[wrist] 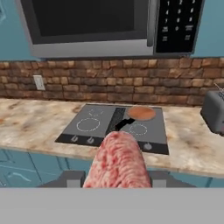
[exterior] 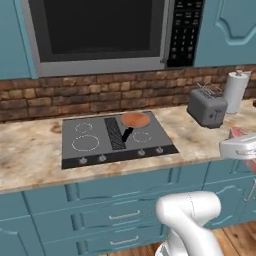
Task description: Retrieve the steak from the fridge and place it on the saucepan with marinade on the stove.
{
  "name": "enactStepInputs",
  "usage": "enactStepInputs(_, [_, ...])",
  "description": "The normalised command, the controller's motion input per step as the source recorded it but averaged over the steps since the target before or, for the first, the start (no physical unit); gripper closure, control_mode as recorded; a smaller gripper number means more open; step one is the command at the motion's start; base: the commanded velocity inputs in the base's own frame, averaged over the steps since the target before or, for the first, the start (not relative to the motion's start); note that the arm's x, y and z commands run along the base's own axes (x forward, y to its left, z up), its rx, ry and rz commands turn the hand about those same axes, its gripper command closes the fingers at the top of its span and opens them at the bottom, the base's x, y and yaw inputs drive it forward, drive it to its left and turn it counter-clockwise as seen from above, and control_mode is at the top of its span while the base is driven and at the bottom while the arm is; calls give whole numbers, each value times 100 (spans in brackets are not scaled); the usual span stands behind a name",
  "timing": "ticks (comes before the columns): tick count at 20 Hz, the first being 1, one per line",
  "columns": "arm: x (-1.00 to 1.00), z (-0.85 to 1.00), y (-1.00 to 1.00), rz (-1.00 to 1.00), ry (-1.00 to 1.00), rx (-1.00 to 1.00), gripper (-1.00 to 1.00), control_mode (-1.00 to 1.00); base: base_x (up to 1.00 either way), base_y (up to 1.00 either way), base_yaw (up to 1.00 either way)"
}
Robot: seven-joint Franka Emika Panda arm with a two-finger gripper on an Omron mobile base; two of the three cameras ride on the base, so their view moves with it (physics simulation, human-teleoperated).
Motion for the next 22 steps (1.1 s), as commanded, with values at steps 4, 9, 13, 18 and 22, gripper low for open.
enactStepInputs(4, [0,0,0,0,0,0,100,100,71,-2,0])
enactStepInputs(9, [0,0,0,0,0,0,100,100,81,17,0])
enactStepInputs(13, [0,0,0,0,0,0,100,100,69,4,0])
enactStepInputs(18, [0,0,0,0,0,0,100,100,54,0,-1])
enactStepInputs(22, [0,0,0,0,0,0,100,100,79,0,0])
